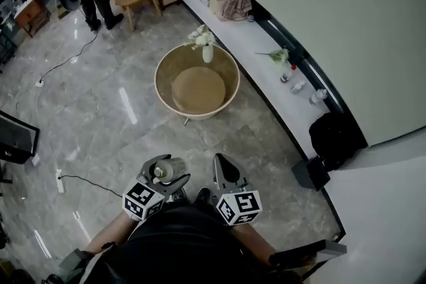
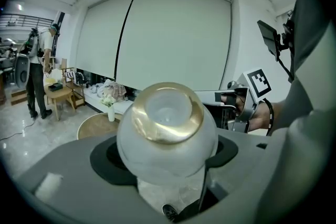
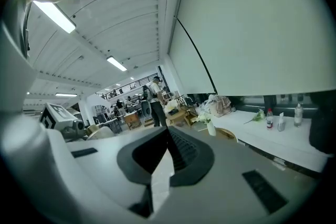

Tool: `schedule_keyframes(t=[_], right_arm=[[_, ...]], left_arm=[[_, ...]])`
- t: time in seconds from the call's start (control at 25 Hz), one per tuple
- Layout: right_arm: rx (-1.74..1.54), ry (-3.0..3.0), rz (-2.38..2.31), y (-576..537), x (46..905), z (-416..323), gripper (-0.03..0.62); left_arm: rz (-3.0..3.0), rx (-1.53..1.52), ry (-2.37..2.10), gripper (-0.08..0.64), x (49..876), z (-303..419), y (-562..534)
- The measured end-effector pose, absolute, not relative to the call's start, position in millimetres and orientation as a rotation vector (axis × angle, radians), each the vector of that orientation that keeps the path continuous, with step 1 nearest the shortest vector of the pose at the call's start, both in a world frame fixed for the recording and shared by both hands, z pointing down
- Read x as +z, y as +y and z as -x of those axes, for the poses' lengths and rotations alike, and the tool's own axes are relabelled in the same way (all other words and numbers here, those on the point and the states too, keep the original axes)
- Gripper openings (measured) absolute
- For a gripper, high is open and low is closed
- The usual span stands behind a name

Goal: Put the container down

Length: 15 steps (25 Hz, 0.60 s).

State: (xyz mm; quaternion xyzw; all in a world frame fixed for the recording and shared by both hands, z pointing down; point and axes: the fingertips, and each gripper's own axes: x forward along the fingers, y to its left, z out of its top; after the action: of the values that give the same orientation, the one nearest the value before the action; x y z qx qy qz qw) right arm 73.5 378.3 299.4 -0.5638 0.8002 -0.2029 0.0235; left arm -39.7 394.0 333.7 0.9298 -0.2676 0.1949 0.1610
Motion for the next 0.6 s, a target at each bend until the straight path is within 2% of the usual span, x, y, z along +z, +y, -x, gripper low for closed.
schedule_keyframes(t=[0.6], right_arm=[[-0.599, 2.494, 1.741, 407.9, 293.7, -80.3, 0.006]], left_arm=[[-2.688, 0.491, -0.796, 0.339, 323.7, 35.5, 411.8]])
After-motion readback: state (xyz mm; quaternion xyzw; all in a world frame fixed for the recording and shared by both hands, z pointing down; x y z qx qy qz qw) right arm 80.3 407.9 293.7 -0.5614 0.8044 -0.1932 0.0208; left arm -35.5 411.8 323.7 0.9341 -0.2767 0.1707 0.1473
